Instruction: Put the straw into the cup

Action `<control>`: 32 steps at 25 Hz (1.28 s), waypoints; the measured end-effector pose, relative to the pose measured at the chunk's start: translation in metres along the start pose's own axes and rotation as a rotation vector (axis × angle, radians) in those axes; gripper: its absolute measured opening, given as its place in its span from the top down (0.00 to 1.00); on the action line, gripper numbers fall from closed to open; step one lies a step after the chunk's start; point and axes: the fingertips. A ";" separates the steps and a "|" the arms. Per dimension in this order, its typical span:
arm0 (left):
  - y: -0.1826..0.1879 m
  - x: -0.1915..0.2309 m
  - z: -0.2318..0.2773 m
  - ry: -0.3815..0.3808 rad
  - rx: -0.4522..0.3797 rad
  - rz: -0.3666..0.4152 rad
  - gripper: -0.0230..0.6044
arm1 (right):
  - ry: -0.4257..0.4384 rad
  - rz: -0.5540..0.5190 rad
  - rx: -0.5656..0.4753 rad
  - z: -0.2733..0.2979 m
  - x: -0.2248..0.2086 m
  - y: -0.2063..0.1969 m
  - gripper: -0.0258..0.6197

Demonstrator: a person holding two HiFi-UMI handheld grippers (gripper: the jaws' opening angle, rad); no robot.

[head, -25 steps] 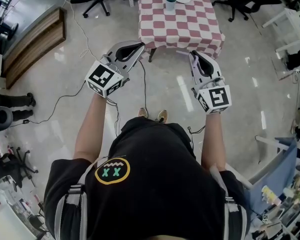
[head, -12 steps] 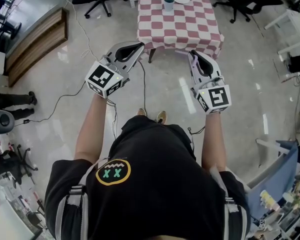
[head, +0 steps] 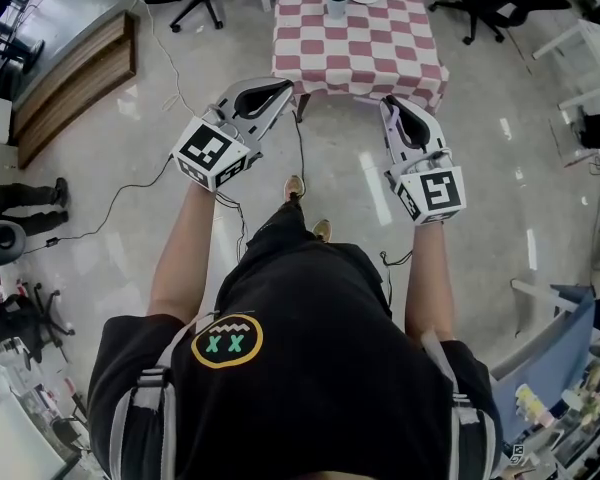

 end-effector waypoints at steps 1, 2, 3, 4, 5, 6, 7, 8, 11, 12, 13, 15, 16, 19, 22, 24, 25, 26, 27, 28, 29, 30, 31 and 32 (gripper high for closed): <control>0.000 0.001 0.002 -0.002 -0.001 0.002 0.94 | -0.001 0.000 -0.001 0.001 -0.002 0.000 0.88; -0.001 0.002 0.005 -0.005 -0.002 0.005 0.94 | -0.002 -0.002 -0.002 0.003 -0.003 -0.001 0.88; -0.001 0.004 0.007 -0.006 -0.003 0.006 0.94 | -0.002 -0.003 -0.003 0.005 -0.005 -0.001 0.88; -0.001 0.007 0.010 -0.008 -0.006 0.008 0.94 | -0.003 -0.005 -0.003 0.007 -0.008 -0.002 0.88; -0.002 0.010 0.013 -0.009 -0.008 0.009 0.94 | -0.003 -0.007 -0.003 0.010 -0.010 -0.003 0.88; -0.002 0.014 0.016 -0.010 -0.010 0.010 0.94 | -0.004 -0.009 -0.003 0.014 -0.012 -0.004 0.88; -0.004 0.018 0.019 -0.012 -0.012 0.011 0.94 | -0.004 -0.011 -0.001 0.018 -0.015 -0.005 0.88; -0.005 0.024 0.023 -0.014 -0.014 0.011 0.94 | -0.004 -0.013 0.001 0.024 -0.018 -0.007 0.88; -0.009 0.041 0.037 -0.020 -0.018 0.008 0.94 | -0.011 -0.015 0.006 0.041 -0.030 -0.012 0.88; -0.011 0.047 0.042 -0.023 -0.018 0.007 0.94 | -0.014 -0.014 0.008 0.047 -0.035 -0.014 0.88; -0.013 0.053 0.047 -0.027 -0.018 0.006 0.94 | -0.017 -0.012 0.010 0.053 -0.039 -0.016 0.88; -0.017 0.064 0.057 -0.034 -0.017 0.003 0.94 | -0.019 -0.006 0.017 0.066 -0.047 -0.020 0.88; -0.019 0.071 0.061 -0.035 -0.017 -0.001 0.94 | -0.018 -0.005 0.020 0.072 -0.050 -0.023 0.88; -0.026 0.093 0.074 -0.034 -0.017 -0.011 0.94 | -0.017 -0.001 0.029 0.095 -0.064 -0.029 0.88; -0.033 0.117 0.089 -0.035 -0.017 -0.023 0.94 | -0.021 0.001 0.039 0.119 -0.079 -0.035 0.88; -0.038 0.132 0.098 -0.038 -0.017 -0.029 0.94 | -0.023 -0.001 0.042 0.135 -0.088 -0.036 0.88; -0.040 0.140 0.102 -0.040 -0.017 -0.033 0.94 | -0.024 -0.002 0.045 0.142 -0.093 -0.036 0.88; -0.041 0.148 0.107 -0.042 -0.018 -0.037 0.94 | -0.027 -0.003 0.048 0.150 -0.097 -0.036 0.88; -0.043 0.157 0.112 -0.045 -0.020 -0.042 0.94 | -0.030 -0.003 0.052 0.157 -0.102 -0.036 0.88; -0.044 0.165 0.117 -0.048 -0.021 -0.047 0.94 | -0.033 -0.003 0.056 0.165 -0.107 -0.036 0.88; -0.045 0.173 0.123 -0.051 -0.022 -0.051 0.94 | -0.036 -0.002 0.060 0.172 -0.112 -0.036 0.88; -0.046 0.180 0.128 -0.055 -0.022 -0.055 0.94 | -0.038 -0.001 0.063 0.180 -0.116 -0.037 0.88; -0.047 0.188 0.134 -0.061 -0.023 -0.058 0.94 | -0.041 0.000 0.067 0.187 -0.120 -0.038 0.88; -0.047 0.195 0.138 -0.067 -0.024 -0.061 0.94 | -0.044 0.001 0.070 0.194 -0.124 -0.038 0.88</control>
Point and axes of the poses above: the fingertips, and each gripper's own axes: z forward along the fingers, x to its left, y out of its top, and after that the axes turned 1 degree about -x, right-handed
